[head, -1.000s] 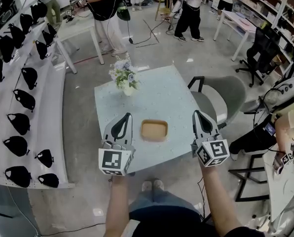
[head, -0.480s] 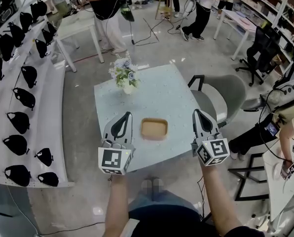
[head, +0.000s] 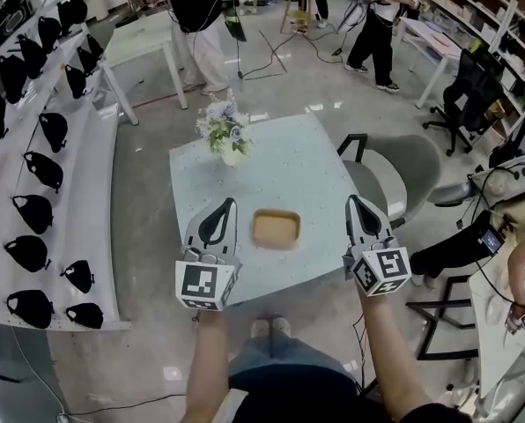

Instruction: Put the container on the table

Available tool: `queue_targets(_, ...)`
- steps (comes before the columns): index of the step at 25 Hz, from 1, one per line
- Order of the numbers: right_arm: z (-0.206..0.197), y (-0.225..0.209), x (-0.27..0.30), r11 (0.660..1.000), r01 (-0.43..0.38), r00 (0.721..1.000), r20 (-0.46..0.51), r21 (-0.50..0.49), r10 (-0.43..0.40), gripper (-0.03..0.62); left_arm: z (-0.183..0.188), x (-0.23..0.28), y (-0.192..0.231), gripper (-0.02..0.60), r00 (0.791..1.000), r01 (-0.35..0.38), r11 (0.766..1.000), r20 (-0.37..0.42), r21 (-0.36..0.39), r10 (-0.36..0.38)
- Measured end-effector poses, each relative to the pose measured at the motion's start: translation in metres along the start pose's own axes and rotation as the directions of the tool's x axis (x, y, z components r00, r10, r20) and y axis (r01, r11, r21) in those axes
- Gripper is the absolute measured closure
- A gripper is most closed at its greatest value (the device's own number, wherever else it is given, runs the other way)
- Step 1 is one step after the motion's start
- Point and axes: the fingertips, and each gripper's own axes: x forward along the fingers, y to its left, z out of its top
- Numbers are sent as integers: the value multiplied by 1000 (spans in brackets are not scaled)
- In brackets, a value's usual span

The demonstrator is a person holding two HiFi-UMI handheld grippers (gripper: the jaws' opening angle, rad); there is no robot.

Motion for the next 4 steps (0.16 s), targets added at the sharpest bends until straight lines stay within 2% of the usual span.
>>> queue_targets(4, -3, 2, 2, 1000, 0, 1000, -1, 2, 0, 597, -2, 0, 1, 580, 1000, -1, 1000, -1, -1, 1)
